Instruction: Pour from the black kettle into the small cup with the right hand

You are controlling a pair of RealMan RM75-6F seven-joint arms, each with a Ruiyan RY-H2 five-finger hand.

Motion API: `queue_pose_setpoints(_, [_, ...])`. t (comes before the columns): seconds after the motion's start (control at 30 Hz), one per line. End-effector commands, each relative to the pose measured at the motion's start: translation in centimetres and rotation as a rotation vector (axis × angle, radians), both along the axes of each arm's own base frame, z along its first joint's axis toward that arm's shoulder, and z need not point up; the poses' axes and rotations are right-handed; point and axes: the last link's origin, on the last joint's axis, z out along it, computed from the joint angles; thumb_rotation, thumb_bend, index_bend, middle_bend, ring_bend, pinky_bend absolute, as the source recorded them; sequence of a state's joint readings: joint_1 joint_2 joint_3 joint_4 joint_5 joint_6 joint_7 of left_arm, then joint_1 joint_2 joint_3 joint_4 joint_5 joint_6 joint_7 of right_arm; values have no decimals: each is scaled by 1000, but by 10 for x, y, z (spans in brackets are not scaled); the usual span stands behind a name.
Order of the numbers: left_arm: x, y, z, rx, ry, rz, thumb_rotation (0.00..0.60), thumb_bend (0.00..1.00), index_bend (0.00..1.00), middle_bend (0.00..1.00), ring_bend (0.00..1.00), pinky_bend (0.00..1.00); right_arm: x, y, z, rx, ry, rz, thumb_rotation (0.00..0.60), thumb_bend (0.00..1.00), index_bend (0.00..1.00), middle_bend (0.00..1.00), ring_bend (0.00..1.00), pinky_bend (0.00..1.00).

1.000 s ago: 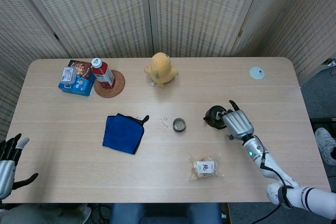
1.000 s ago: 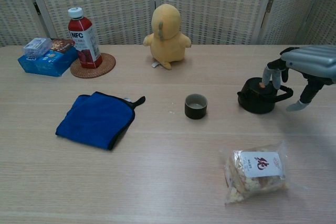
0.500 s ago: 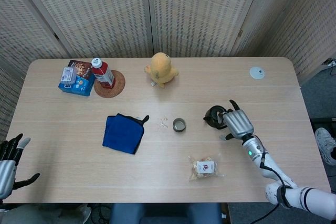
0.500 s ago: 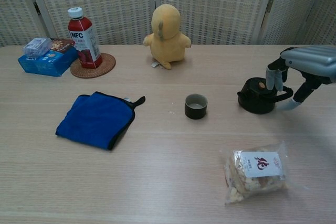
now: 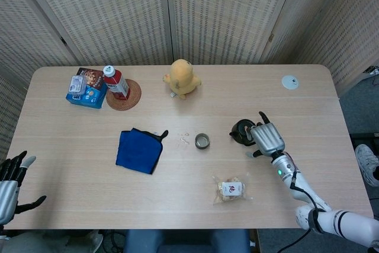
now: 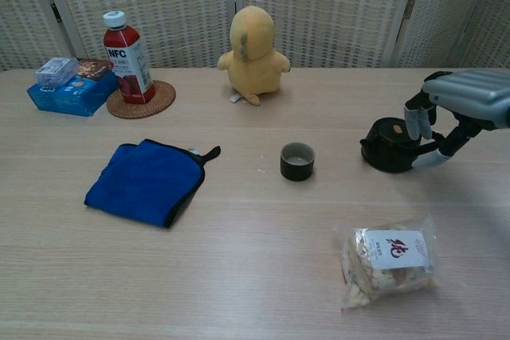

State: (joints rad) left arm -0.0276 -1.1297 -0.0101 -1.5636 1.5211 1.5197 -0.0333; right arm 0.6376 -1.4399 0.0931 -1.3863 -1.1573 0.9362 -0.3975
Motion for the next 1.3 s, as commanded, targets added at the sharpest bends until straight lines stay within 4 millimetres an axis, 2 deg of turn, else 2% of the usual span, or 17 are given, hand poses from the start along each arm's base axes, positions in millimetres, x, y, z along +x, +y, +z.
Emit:
queue_pose_setpoints(0.03, [0,0,0,0,-2,0,600,111,109,0,31,0,0,0,-2,0,5,-3,430,0,509,515,378,0])
queue_pose_setpoints(0.43, [-3,0,-1,-3,-4,8,600,111,109,0,30,0,-2,0,-11,10,34,-10,430,0,509,516,379,0])
queue_pose_setpoints(1.3, [-6,-2,-2,-3,-10,12,600,110,109,0,30,0,-13,15,-21,54,85,-48,442,0,520,537,413,0])
